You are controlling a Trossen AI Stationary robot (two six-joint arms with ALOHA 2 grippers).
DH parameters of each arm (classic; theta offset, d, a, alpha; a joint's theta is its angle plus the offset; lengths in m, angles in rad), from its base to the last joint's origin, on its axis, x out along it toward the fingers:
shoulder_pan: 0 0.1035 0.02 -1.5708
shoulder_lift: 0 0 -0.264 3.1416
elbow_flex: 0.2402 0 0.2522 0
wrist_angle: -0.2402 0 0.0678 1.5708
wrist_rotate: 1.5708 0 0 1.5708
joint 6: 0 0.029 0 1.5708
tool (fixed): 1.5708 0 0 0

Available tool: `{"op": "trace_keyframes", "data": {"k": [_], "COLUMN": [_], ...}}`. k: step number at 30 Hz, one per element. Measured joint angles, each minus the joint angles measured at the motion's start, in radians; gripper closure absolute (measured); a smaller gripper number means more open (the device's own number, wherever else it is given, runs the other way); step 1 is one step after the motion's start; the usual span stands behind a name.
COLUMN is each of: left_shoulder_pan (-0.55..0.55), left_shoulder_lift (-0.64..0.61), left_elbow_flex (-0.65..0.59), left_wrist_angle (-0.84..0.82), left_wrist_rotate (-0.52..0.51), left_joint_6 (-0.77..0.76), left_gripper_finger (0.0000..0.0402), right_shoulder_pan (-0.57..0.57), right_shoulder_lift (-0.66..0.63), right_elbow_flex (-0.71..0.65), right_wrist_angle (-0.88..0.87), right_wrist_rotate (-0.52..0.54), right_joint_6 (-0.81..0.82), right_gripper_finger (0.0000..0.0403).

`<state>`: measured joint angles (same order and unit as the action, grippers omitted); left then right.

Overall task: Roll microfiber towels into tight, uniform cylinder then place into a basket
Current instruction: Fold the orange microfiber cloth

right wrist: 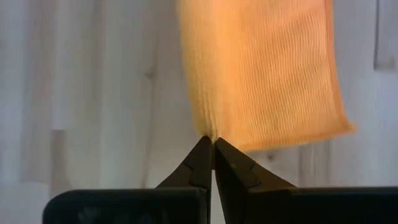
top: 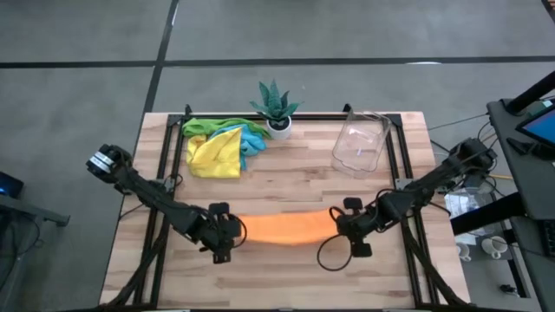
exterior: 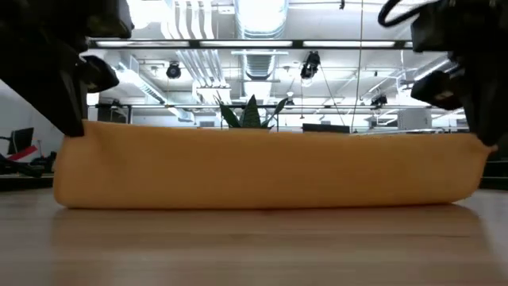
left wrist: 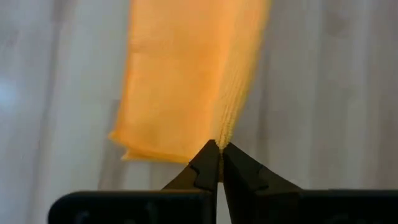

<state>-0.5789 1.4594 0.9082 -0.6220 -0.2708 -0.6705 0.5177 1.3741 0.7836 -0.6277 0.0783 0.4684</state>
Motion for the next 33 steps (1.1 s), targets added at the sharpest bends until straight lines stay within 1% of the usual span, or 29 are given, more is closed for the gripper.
{"op": "trace_keyframes", "data": {"k": [6,11,15,22,25,30,33], "left_shoulder_pan": [0.017,0.030,0.033,0.036,0.036,0.036,0.036], "left_shoulder_lift": [0.011,0.032,0.032,0.049,0.068,0.099,0.110], "left_elbow_flex": [-0.053,-0.064,-0.064,-0.066,-0.067,-0.068,-0.068], "left_wrist_angle": [0.012,0.014,0.011,0.009,0.010,0.011,0.009], "left_wrist_rotate": [-0.027,-0.061,-0.073,-0.075,-0.078,-0.087,-0.100], "left_joint_6": [-0.031,-0.031,-0.031,-0.053,-0.058,-0.061,-0.091], "left_gripper_finger": [0.0401,0.0402,0.0402,0.0402,0.0402,0.0402,0.0402], "right_shoulder_pan": [-0.015,-0.035,-0.054,-0.098,-0.123,-0.161,-0.177], "right_shoulder_lift": [0.066,0.115,0.110,0.071,0.077,0.101,0.112], "right_elbow_flex": [-0.017,-0.015,-0.015,-0.010,-0.010,-0.011,-0.011], "right_wrist_angle": [0.005,0.014,0.010,0.008,0.008,0.011,0.013], "right_wrist_rotate": [0.013,0.036,0.041,0.088,0.107,0.109,0.121], "right_joint_6": [0.030,0.029,0.022,0.004,0.002,-0.002,0.001], "right_gripper_finger": [0.0395,0.0395,0.0395,0.0395,0.0395,0.0395,0.0395]}}
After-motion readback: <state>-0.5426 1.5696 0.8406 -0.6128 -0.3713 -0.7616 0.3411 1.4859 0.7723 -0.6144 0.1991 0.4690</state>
